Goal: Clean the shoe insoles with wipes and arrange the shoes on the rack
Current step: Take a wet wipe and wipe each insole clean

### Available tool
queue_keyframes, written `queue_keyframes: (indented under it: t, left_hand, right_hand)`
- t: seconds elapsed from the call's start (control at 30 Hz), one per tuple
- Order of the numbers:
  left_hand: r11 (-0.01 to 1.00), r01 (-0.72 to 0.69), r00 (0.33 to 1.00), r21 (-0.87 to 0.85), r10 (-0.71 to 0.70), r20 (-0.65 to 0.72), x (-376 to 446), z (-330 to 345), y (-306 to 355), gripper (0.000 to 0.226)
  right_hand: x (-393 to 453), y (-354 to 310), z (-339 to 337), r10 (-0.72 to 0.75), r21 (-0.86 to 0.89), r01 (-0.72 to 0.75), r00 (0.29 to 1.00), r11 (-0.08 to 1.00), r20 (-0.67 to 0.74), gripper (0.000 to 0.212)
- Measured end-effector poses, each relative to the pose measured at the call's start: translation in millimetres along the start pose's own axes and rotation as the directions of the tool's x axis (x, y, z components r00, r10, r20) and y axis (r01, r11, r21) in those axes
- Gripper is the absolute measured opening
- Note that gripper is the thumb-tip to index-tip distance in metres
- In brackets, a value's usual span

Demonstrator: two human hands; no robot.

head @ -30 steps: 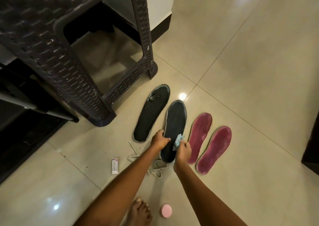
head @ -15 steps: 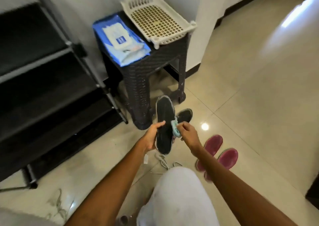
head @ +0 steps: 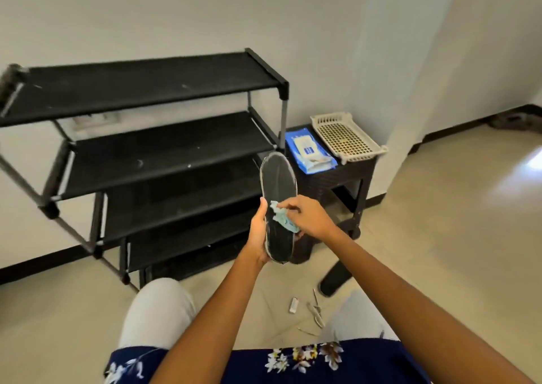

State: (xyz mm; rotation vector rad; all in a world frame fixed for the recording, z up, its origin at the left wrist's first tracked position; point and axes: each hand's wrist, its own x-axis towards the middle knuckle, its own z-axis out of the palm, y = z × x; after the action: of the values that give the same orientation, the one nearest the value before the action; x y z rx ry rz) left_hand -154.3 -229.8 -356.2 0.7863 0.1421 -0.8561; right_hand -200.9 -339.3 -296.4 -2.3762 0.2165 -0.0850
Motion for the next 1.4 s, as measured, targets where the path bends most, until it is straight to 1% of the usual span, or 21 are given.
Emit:
queue_keyframes:
  t: [0.1, 0.17, 0.23, 0.27, 0.37, 0.43, 0.5, 0.6, 0.67, 0.73, 0.8, 0.83, 0.93, 1.0, 1.07, 1.1, 1.17, 1.2, 1.27, 1.33, 1.4]
  left_hand:
    - [0.992, -0.093, 0.996, -0.09, 0.094, 0.009, -23.3, -4.3, 34.4, 0.066]
    - [0.987, -0.111, 0.993, -0.117, 0.116, 0.032, -36.0, -10.6, 53.4, 0.074]
    - [0.985, -0.127, 0.991, -0.113, 0.132, 0.035, -45.6, -14.7, 63.2, 0.079]
    - [0.984, -0.13, 0.989, -0.118, 0.137, 0.057, -51.0, -15.0, 65.1, 0.078]
    - [0.981, -0.161, 0.982, -0.106, 0.17, 0.085, -66.1, -7.7, 65.5, 0.07]
    - [0.978, -0.179, 0.977, -0.109, 0.189, 0.094, -72.0, -3.8, 72.1, 0.07]
    - [0.978, -0.172, 0.979, -0.121, 0.183, 0.093, -74.1, -5.1, 81.6, 0.073]
    - [0.976, -0.144, 0.986, -0.163, 0.155, 0.06, -71.7, -11.1, 87.4, 0.081]
    - [0.977, -0.151, 0.984, -0.151, 0.163, 0.07, -70.7, -10.4, 83.1, 0.078]
    - [0.976, -0.17, 0.98, -0.136, 0.181, 0.077, -73.2, -5.7, 78.4, 0.073]
    - [0.973, -0.192, 0.976, -0.131, 0.203, 0.079, -75.2, -2.0, 79.5, 0.071]
    - [0.971, -0.199, 0.975, -0.135, 0.211, 0.074, -75.3, -1.6, 82.9, 0.072]
    - [0.968, -0.173, 0.98, -0.18, 0.187, 0.063, -77.2, -7.2, 93.2, 0.08]
    - [0.966, -0.171, 0.982, -0.193, 0.184, 0.051, -76.7, -15.0, 94.5, 0.08]
    - [0.971, -0.176, 0.981, -0.165, 0.188, 0.056, -79.2, -13.6, 87.8, 0.075]
    - [0.974, -0.178, 0.98, -0.14, 0.188, 0.062, -81.3, -9.5, 83.3, 0.073]
    - [0.98, -0.177, 0.98, -0.095, 0.185, 0.074, -86.2, 2.0, 76.7, 0.07]
    - [0.98, -0.18, 0.979, -0.079, 0.186, 0.079, -87.4, 4.7, 77.0, 0.069]
    - [0.982, -0.175, 0.98, -0.078, 0.181, 0.084, -90.5, 5.9, 84.6, 0.071]
    - [0.982, -0.162, 0.985, -0.096, 0.166, 0.043, -88.6, -1.7, 88.8, 0.081]
    - [0.988, -0.124, 0.992, -0.092, 0.126, 0.022, -90.3, -5.1, 86.9, 0.086]
  right_hand:
    - [-19.2, -45.0, 18.3, -0.164, -0.022, 0.164, 0.986, 0.986, -0.005, 0.023]
    - [-36.7, -66.3, 31.9, -0.296, -0.102, 0.3, 0.954, 0.948, 0.055, 0.021]
    - [-40.2, -70.6, 35.5, -0.384, -0.226, 0.381, 0.923, 0.896, 0.031, 0.019]
    - [-34.8, -70.2, 33.9, -0.385, -0.284, 0.363, 0.923, 0.888, -0.025, 0.018]
    - [-12.0, -72.2, 25.3, -0.239, -0.316, 0.154, 0.939, 0.936, -0.248, 0.019]
    - [-9.9, -85.2, 31.1, -0.264, -0.313, 0.161, 0.909, 0.936, -0.322, 0.019]
    - [-24.5, -97.3, 46.0, -0.378, -0.31, 0.282, 0.871, 0.908, -0.316, 0.024]
    - [-51.5, -93.6, 56.7, -0.485, -0.289, 0.419, 0.848, 0.861, -0.215, 0.031]
    - [-38.7, -84.9, 46.8, -0.5, -0.374, 0.396, 0.832, 0.839, -0.24, 0.026]
    - [-19.5, -83.9, 33.9, -0.418, -0.425, 0.26, 0.844, 0.867, -0.337, 0.019]
    - [-10.2, -91.6, 30.4, -0.365, -0.39, 0.209, 0.848, 0.897, -0.385, 0.016]
    - [-11.9, -96.3, 35.1, -0.38, -0.36, 0.244, 0.843, 0.9, -0.381, 0.015]
    - [-39.0, -100.1, 53.9, -0.517, -0.272, 0.453, 0.818, 0.849, -0.252, 0.021]
    - [-49.5, -93.0, 53.1, -0.598, -0.335, 0.53, 0.788, 0.779, -0.144, 0.025]
    - [-37.1, -88.5, 41.5, -0.6, -0.451, 0.477, 0.78, 0.754, -0.179, 0.023]
    - [-28.0, -89.6, 34.6, -0.541, -0.47, 0.39, 0.804, 0.792, -0.245, 0.022]
    - [-12.5, -94.8, 26.3, -0.394, -0.434, 0.226, 0.85, 0.872, -0.349, 0.019]
    - [-10.6, -98.3, 27.8, -0.357, -0.393, 0.201, 0.855, 0.897, -0.377, 0.019]
    - [-18.6, -102.9, 38.1, -0.378, -0.296, 0.276, 0.844, 0.914, -0.38, 0.017]
    - [-39.0, -103.7, 47.0, -0.452, -0.206, 0.406, 0.844, 0.89, -0.291, 0.022]
    - [-49.8, -100.1, 43.5, -0.506, -0.183, 0.477, 0.842, 0.86, -0.187, 0.029]
